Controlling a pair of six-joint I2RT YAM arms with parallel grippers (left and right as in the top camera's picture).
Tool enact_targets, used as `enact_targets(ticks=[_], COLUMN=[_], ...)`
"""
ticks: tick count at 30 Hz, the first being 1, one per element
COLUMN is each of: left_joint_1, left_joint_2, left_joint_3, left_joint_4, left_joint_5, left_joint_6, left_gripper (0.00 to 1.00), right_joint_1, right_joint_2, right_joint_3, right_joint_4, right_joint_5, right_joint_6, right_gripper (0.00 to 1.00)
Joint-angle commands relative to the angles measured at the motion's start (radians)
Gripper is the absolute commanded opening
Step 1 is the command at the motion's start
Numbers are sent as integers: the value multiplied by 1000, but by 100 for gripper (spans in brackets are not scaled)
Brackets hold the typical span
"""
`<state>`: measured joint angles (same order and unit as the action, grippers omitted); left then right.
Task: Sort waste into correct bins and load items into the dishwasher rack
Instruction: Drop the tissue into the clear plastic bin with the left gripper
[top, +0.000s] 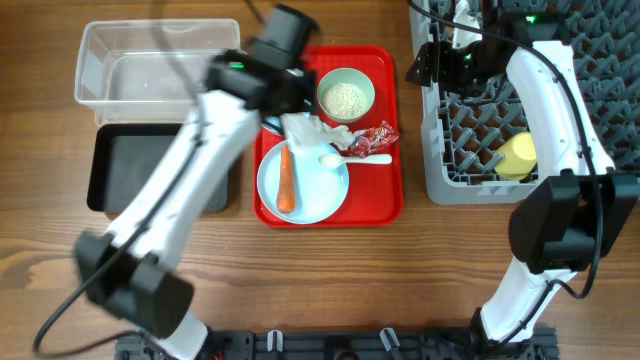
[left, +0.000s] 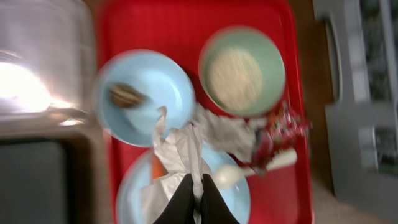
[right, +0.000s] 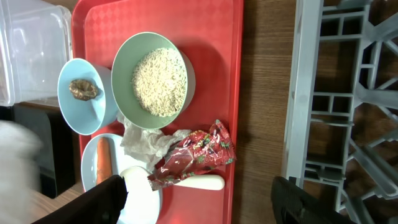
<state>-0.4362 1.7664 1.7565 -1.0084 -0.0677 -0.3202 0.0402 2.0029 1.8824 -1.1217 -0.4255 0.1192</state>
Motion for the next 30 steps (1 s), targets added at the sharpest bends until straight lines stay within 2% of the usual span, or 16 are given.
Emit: enact_targets(ticks=[1, 3, 5, 9, 10, 11, 12, 15, 16, 17, 21, 23, 28, 30], left_joint_1=[130, 231, 281, 365, 377, 386, 397, 417, 423, 427, 416, 385, 238, 172], left_joint_2=[-53, -36, -7, 126, 157, 188, 233, 312, 325, 326, 272, 207, 132, 138], left_joint_3=[11, 11, 11, 10, 10, 11, 11, 10, 11, 11, 18, 18, 18, -5], left_joint_4=[26, 94, 148, 351, 387, 415, 439, 467, 472, 476, 470, 417, 132, 68], left_joint_5=[-127, -177, -171, -169, -169, -169, -169, -169, -169, -169, -128, -21, 167, 184], left_joint_6=[-2, -2, -2, -2, -2, -2, -2, -2, -1, -1, 17, 75, 109, 138], left_gripper=[4, 4, 4, 5, 11, 22, 41, 79, 88, 91, 94, 94, 91, 90], right_joint_1=[2, 2, 2, 2, 2, 2, 2, 2, 2, 2, 2, 1, 1, 2], right_joint_2=[-14, -14, -14, -14, -14, -14, -14, -14, -14, -14, -14, -14, -14, -14], right_joint_3=[16, 16, 16, 16, 16, 16, 16, 16, 16, 16, 16, 16, 16, 16], right_joint_4=[-2, -1, -1, 2, 2, -1, -5, -13, -14, -15, -15, -16, -16, -16], right_joint_5=[7, 6, 6, 7, 7, 7, 7, 19, 24, 26, 26, 30, 48, 61], right_joint_6=[11, 11, 11, 11, 11, 12, 11, 11, 11, 11, 11, 11, 11, 12], right_gripper=[78, 78, 78, 78, 78, 79, 83, 96, 100, 100, 100, 100, 100, 100])
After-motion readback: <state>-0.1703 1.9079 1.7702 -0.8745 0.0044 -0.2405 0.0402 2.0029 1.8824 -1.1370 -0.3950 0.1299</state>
